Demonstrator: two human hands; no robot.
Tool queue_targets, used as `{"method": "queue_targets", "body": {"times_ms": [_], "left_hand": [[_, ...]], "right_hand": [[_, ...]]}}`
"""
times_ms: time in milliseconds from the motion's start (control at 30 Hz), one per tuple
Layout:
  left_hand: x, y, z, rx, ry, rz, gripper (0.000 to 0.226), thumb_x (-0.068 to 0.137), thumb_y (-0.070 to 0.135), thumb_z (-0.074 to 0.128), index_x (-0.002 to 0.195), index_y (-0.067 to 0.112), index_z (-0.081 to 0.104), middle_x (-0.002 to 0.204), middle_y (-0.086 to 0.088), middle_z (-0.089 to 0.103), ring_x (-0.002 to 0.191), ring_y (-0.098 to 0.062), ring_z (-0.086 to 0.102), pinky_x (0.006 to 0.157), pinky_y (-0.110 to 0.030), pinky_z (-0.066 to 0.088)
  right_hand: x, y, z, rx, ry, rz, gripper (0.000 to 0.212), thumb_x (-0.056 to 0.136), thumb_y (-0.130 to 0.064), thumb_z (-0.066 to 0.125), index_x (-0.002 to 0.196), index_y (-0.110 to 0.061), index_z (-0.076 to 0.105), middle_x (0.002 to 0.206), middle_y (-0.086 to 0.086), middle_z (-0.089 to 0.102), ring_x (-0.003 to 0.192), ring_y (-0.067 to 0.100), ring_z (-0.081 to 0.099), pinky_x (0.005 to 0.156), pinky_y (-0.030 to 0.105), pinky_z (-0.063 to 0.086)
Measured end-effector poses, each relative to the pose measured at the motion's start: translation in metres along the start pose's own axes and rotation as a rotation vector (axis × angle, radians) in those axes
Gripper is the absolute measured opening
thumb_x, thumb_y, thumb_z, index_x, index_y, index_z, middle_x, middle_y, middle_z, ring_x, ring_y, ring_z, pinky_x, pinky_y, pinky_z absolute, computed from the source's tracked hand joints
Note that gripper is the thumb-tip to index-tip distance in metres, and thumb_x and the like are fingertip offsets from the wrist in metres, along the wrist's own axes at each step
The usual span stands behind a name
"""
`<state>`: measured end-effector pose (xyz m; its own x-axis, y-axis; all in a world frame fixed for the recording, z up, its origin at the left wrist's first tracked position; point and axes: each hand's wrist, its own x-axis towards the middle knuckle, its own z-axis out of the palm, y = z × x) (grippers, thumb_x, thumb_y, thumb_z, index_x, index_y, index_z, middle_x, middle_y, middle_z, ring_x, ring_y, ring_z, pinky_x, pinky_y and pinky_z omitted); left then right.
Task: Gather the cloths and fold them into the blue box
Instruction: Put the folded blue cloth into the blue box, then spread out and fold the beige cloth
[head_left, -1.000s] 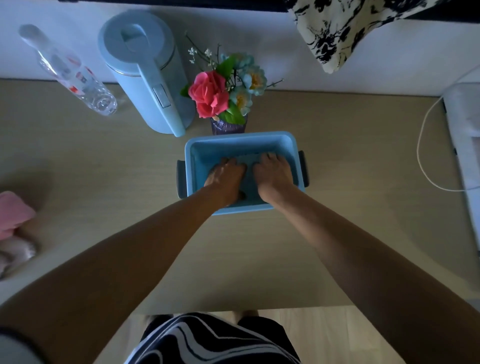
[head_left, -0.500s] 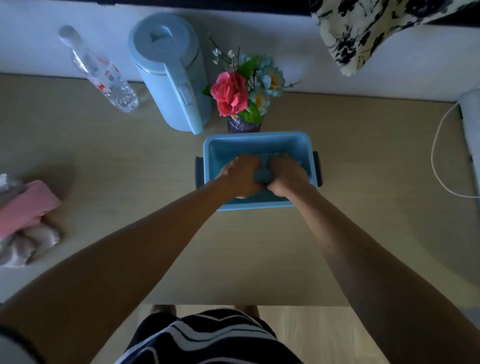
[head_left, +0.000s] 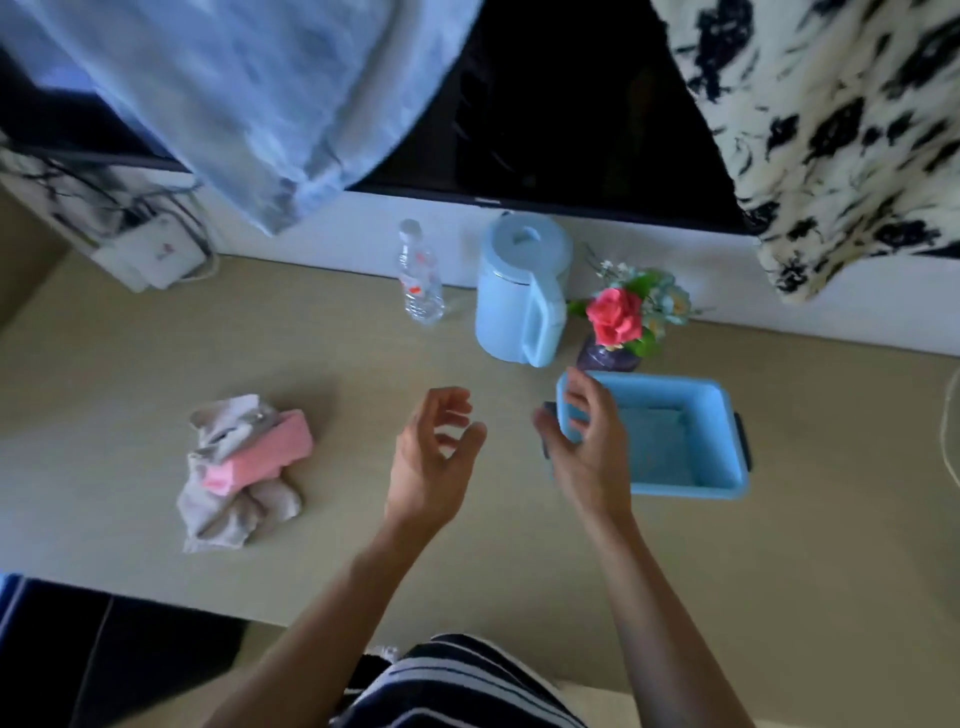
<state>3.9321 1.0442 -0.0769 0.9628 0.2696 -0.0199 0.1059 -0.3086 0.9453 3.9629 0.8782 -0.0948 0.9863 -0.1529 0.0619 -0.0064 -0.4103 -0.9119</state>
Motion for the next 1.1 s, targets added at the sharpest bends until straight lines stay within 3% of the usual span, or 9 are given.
{"method": "queue_targets", "body": {"times_ms": [167, 267, 367, 533, 600, 733, 867, 967, 1100], "left_hand": [[-0.006, -0.047, -0.074, 0.019, 0.123, -0.030, 0.023, 0.087, 0.006, 0.070, 0.107, 0.017, 0.063, 0.098, 0.003, 0.069, 0.085, -0.006, 0.066, 0.066, -0.009, 0.048], [-0.006, -0.089, -0.112, 0.104, 0.173, -0.098, 0.020, 0.088, 0.012, 0.070, 0.106, 0.016, 0.064, 0.101, 0.002, 0.069, 0.089, -0.008, 0.065, 0.073, -0.021, 0.053], [-0.002, -0.138, -0.148, 0.354, 0.197, -0.141, 0.025, 0.086, 0.025, 0.068, 0.109, 0.017, 0.067, 0.113, -0.005, 0.063, 0.105, -0.027, 0.061, 0.090, -0.042, 0.052], [0.019, -0.193, -0.197, 0.706, 0.184, -0.136, 0.045, 0.078, 0.032, 0.068, 0.122, 0.021, 0.064, 0.149, -0.016, 0.039, 0.140, -0.035, 0.027, 0.112, -0.058, 0.032], [0.030, -0.205, -0.213, 0.807, 0.092, -0.193, 0.052, 0.081, 0.033, 0.071, 0.130, 0.024, 0.060, 0.156, -0.013, 0.034, 0.147, -0.035, 0.022, 0.115, -0.052, 0.028], [0.045, -0.213, -0.231, 0.760, 0.019, -0.188, 0.053, 0.082, 0.028, 0.067, 0.133, 0.022, 0.056, 0.137, -0.005, 0.056, 0.129, -0.030, 0.047, 0.106, -0.042, 0.033], [0.058, -0.199, -0.250, 0.575, 0.199, -0.092, 0.037, 0.081, 0.019, 0.064, 0.118, 0.012, 0.064, 0.117, -0.009, 0.064, 0.111, -0.034, 0.059, 0.096, -0.044, 0.040], [0.070, -0.173, -0.267, 0.477, 0.337, 0.035, 0.032, 0.079, 0.018, 0.058, 0.110, 0.009, 0.064, 0.107, -0.011, 0.067, 0.096, -0.035, 0.064, 0.087, -0.043, 0.048], [0.085, -0.126, -0.283, 0.364, 0.373, 0.233, 0.023, 0.083, 0.001, 0.068, 0.106, 0.003, 0.064, 0.104, -0.010, 0.069, 0.088, -0.016, 0.067, 0.077, -0.012, 0.042]], "right_hand": [[-0.034, -0.032, 0.087, 0.000, -0.219, 0.029, 0.059, 0.089, -0.024, 0.074, 0.143, -0.017, 0.050, 0.132, 0.002, 0.059, 0.117, 0.008, 0.057, 0.090, 0.015, 0.047], [-0.051, -0.042, 0.129, -0.016, -0.282, 0.029, 0.056, 0.090, -0.024, 0.073, 0.141, -0.018, 0.051, 0.131, 0.003, 0.059, 0.116, 0.009, 0.057, 0.094, 0.031, 0.052], [-0.070, -0.051, 0.160, -0.033, -0.330, 0.055, 0.054, 0.088, -0.026, 0.073, 0.138, -0.019, 0.054, 0.129, 0.003, 0.059, 0.113, 0.010, 0.058, 0.095, 0.040, 0.053], [-0.089, -0.052, 0.184, -0.052, -0.342, 0.059, 0.049, 0.087, -0.028, 0.072, 0.132, -0.021, 0.057, 0.125, 0.000, 0.057, 0.114, 0.015, 0.061, 0.091, 0.042, 0.055], [-0.093, -0.050, 0.189, -0.081, -0.343, 0.060, 0.046, 0.088, -0.023, 0.073, 0.131, -0.021, 0.058, 0.125, 0.001, 0.057, 0.114, 0.016, 0.061, 0.089, 0.039, 0.056], [-0.096, -0.051, 0.192, -0.087, -0.322, 0.066, 0.042, 0.089, -0.022, 0.073, 0.129, -0.021, 0.059, 0.123, 0.000, 0.057, 0.112, 0.014, 0.062, 0.087, 0.036, 0.056], [-0.092, -0.055, 0.190, -0.086, -0.314, 0.088, 0.040, 0.090, -0.022, 0.072, 0.127, -0.024, 0.058, 0.122, 0.000, 0.059, 0.107, 0.011, 0.064, 0.082, 0.023, 0.052], [-0.091, -0.059, 0.191, -0.065, -0.313, 0.089, 0.038, 0.090, -0.021, 0.072, 0.125, -0.026, 0.057, 0.120, 0.002, 0.061, 0.103, 0.011, 0.065, 0.082, 0.024, 0.052], [-0.089, -0.068, 0.194, -0.048, -0.340, 0.088, 0.038, 0.091, -0.020, 0.072, 0.126, -0.024, 0.058, 0.119, 0.003, 0.062, 0.098, 0.002, 0.063, 0.080, 0.018, 0.050]]}}
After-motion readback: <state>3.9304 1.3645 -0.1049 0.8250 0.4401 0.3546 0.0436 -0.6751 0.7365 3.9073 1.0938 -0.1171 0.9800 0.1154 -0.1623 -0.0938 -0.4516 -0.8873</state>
